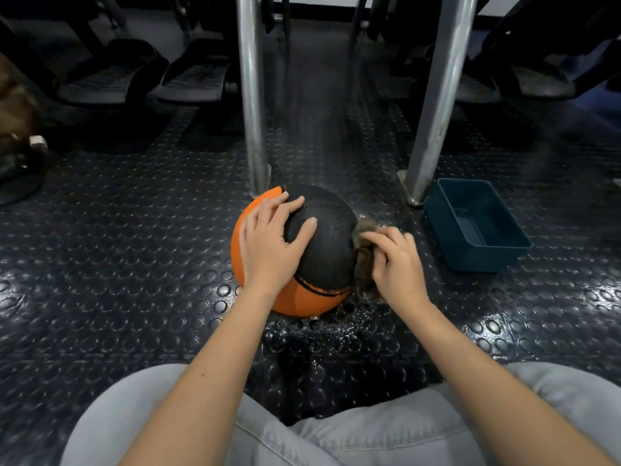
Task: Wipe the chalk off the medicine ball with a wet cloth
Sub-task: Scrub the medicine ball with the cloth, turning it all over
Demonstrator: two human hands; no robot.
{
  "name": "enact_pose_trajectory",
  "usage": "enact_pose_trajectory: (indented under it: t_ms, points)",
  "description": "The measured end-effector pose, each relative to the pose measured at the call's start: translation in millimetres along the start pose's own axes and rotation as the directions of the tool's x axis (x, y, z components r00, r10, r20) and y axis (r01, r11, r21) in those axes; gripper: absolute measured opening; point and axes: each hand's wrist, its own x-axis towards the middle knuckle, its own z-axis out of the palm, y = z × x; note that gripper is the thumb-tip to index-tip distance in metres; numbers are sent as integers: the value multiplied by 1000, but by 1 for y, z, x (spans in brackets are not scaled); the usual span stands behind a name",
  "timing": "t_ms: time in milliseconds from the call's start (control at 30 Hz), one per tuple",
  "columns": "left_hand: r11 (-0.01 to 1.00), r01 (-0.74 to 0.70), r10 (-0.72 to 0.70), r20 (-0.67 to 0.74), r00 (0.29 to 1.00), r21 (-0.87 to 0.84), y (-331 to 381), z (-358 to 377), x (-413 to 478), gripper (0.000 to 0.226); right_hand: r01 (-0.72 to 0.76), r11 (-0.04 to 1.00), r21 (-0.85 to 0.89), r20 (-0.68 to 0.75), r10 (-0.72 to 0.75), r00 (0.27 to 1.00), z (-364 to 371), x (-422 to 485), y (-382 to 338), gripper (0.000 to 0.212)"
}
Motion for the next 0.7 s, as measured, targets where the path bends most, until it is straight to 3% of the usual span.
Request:
enact_pose_trajectory:
  t_ms: [67,133,167,200,267,333,433,500,600,700]
  points:
    - [1000,-20,20,2,1000,13,0,1,-4,55,-219,971,-96,76,227,971,0,0,12,37]
    - [1000,-18,18,-10,1000,7,-4,0,-8,53,-328,942,72,0,329,944,-5,6,5,34]
    - [1000,-7,7,-23,1000,2,-5,-1,-8,53,-296,932,209,-71,316,946,-10,12,-8,32]
    - [1000,8,-9,-37,999,-4,-6,-1,-8,52,-203,928,313,-122,251,960,-16,18,-24,32]
    - [999,35,-35,-59,998,-2,-6,-1,-5,52,36,926,376,-93,0,996,-21,18,-47,32]
    - [999,45,-45,-69,997,3,-7,-2,-4,53,228,941,251,1,-235,972,-13,0,-60,30]
    - [999,41,-41,-56,998,-2,-6,-3,-4,54,310,939,148,-5,-313,950,-2,1,-47,29]
    - [999,37,-36,-40,999,10,-1,-1,-4,53,179,974,142,-49,-173,984,3,17,-36,29]
    - [998,11,-10,-15,1000,55,12,9,-9,47,-137,968,209,-29,146,989,1,40,-16,31]
    - [993,-19,24,-45,999,114,18,18,-13,45,-215,951,221,-24,226,974,-3,24,-20,30]
